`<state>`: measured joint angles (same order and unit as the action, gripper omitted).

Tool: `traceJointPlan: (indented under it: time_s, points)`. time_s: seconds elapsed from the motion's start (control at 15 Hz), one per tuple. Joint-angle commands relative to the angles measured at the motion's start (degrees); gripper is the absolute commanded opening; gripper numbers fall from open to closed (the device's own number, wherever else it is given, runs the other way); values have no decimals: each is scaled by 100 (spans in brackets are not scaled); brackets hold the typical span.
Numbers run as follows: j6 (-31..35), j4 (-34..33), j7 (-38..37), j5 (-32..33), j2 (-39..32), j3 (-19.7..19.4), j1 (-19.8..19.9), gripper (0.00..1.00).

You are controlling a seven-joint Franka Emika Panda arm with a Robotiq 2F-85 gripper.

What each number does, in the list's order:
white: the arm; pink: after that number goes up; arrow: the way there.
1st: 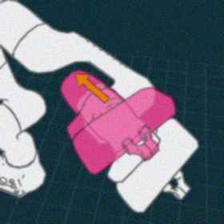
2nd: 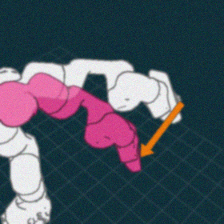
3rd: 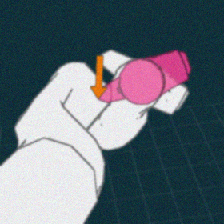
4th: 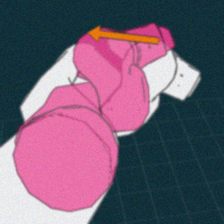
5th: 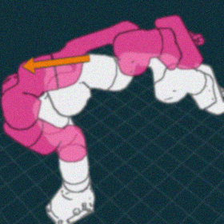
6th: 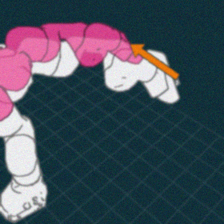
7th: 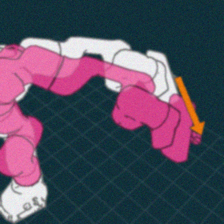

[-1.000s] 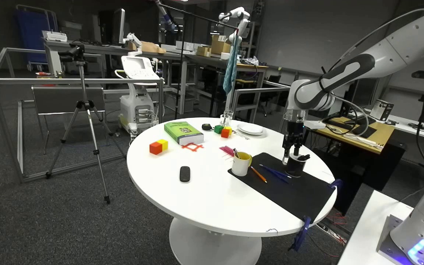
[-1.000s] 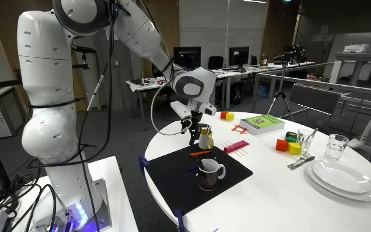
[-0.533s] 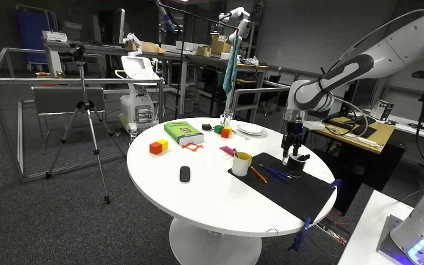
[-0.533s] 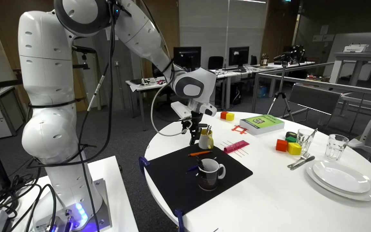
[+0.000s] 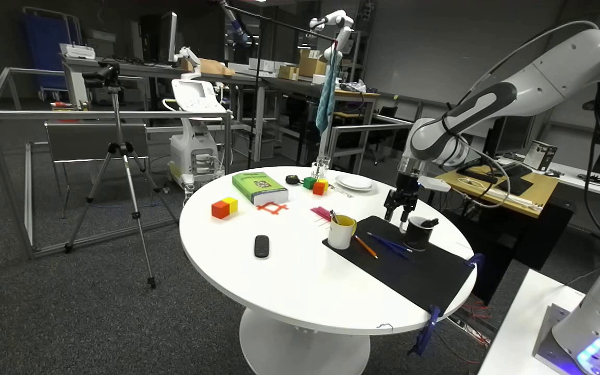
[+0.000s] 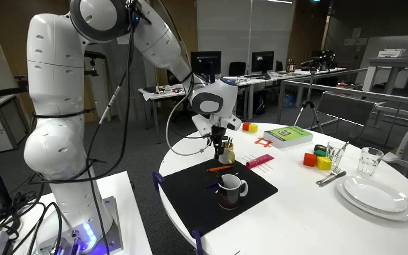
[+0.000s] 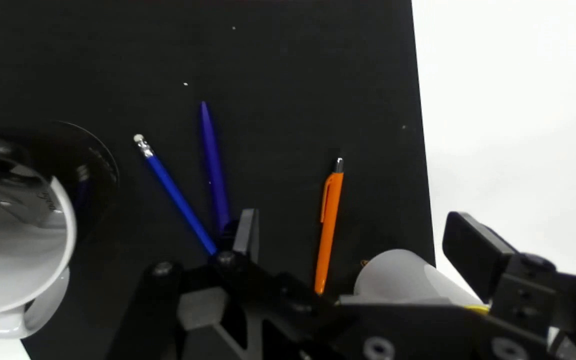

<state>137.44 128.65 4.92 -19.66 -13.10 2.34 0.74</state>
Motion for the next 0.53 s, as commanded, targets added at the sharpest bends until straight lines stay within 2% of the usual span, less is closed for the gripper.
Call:
traceJointPlan:
  time_s: [0.0,0.2,0.47]
  points:
    - [633,132,273,-664,-26,222,66,100]
    - [1136,235,510,-980,-97,411,67,100]
    - [1725,411,831,-1085,-205,569,136,100]
